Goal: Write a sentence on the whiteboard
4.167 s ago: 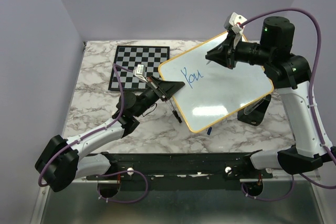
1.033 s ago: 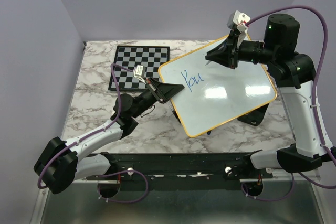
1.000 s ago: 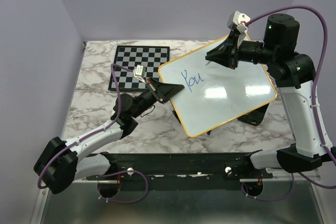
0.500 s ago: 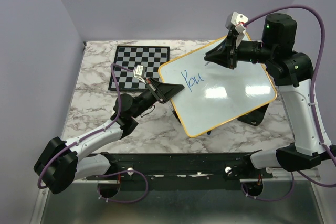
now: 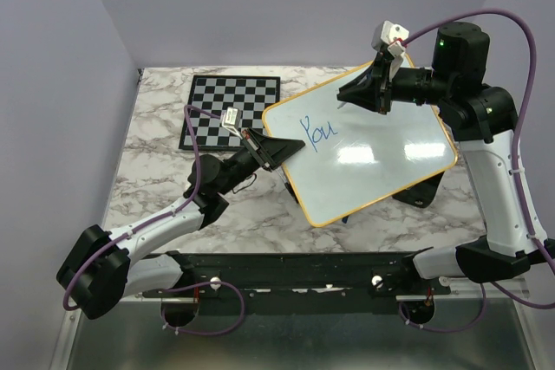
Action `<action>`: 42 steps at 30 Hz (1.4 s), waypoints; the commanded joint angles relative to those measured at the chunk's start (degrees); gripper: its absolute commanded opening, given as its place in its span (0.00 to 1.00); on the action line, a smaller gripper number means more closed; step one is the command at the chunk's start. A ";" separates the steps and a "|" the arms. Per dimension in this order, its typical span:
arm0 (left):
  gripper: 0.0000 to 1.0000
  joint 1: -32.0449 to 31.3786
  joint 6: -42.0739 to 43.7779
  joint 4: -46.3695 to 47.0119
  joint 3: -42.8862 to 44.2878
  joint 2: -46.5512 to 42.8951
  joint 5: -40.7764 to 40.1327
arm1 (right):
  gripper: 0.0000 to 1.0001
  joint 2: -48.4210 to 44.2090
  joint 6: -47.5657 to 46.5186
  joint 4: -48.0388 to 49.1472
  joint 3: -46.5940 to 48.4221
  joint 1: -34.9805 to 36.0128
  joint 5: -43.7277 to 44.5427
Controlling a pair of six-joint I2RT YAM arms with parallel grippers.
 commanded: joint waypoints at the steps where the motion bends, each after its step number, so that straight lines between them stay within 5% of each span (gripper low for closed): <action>1: 0.00 0.32 -3.21 15.66 1.55 -1.05 -0.09 | 0.00 0.32 -1.08 -1.66 1.11 -0.23 -2.50; 42: 0.00 0.50 -3.82 15.22 3.13 -0.26 0.17 | 0.01 2.61 -1.96 -2.36 1.90 -0.14 1.45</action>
